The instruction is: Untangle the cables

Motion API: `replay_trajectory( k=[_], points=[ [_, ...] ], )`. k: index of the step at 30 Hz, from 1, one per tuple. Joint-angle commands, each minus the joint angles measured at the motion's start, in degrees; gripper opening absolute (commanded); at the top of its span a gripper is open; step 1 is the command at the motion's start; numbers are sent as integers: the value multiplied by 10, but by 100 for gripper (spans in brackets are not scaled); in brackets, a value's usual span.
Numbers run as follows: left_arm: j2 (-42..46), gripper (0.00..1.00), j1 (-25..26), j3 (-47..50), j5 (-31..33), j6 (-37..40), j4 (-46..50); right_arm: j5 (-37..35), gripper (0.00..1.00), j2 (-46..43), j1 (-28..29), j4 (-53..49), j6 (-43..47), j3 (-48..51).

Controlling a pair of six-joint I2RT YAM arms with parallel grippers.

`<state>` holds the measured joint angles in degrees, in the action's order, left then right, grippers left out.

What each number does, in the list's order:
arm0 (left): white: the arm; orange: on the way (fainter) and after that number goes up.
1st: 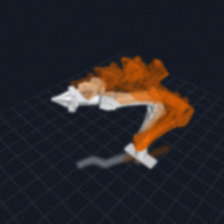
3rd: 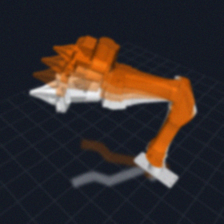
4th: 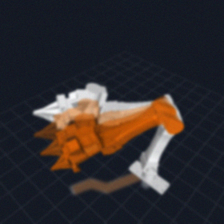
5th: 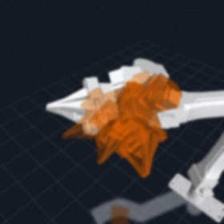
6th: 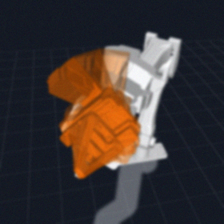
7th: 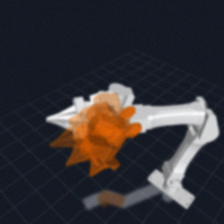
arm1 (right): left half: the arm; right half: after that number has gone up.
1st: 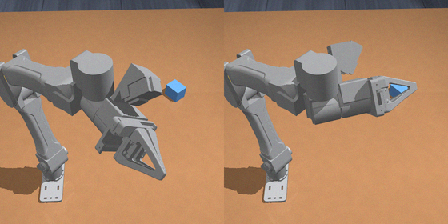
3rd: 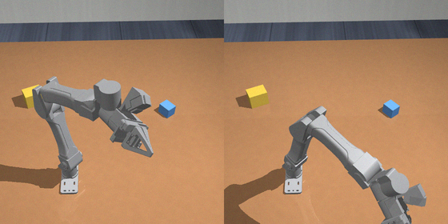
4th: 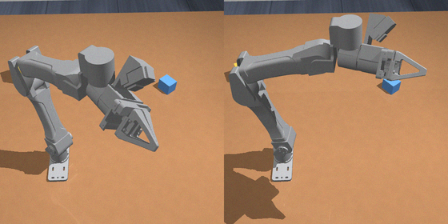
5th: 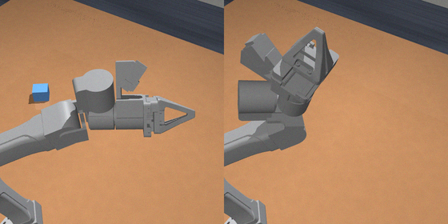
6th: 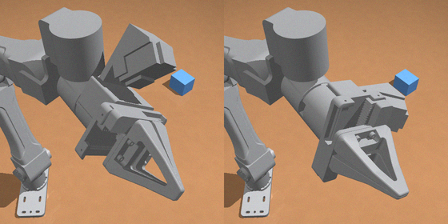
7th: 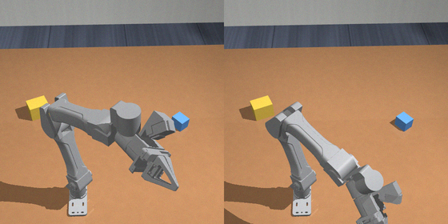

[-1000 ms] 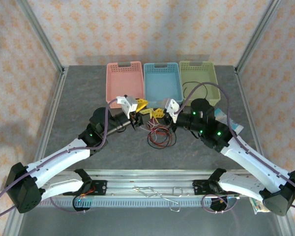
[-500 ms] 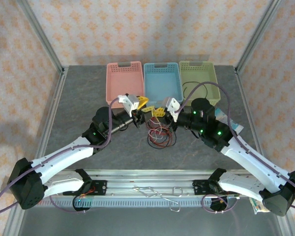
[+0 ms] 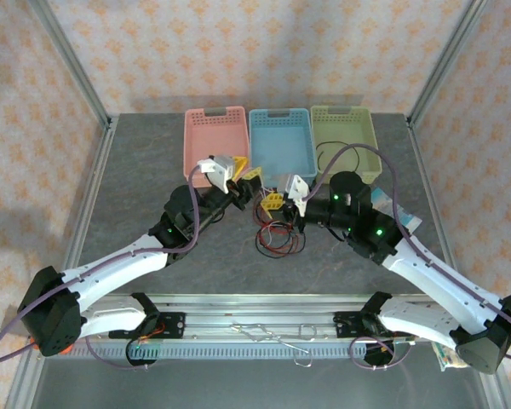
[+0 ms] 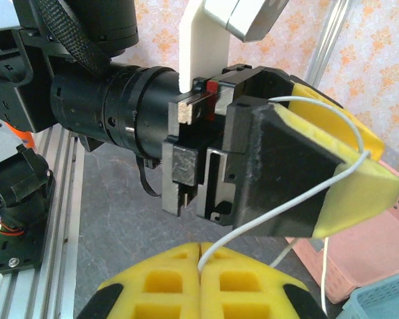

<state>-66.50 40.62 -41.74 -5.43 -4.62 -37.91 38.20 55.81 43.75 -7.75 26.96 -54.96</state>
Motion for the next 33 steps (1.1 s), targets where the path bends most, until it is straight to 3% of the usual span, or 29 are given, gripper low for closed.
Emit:
replay_trajectory(
  k=[1,13,29,33],
  points=[
    [12,52,-5,-20,98,-7,-24,11,0,-28,8,-2,-1,9],
    [33,61,-19,-31,286,9,74,-53,0,-96,8,6,-16,47],
    [119,63,-134,27,303,-59,195,-190,0,-190,8,-34,-52,43],
    [137,63,-147,41,272,-62,200,-206,0,-195,8,-25,-64,41]
  ],
)
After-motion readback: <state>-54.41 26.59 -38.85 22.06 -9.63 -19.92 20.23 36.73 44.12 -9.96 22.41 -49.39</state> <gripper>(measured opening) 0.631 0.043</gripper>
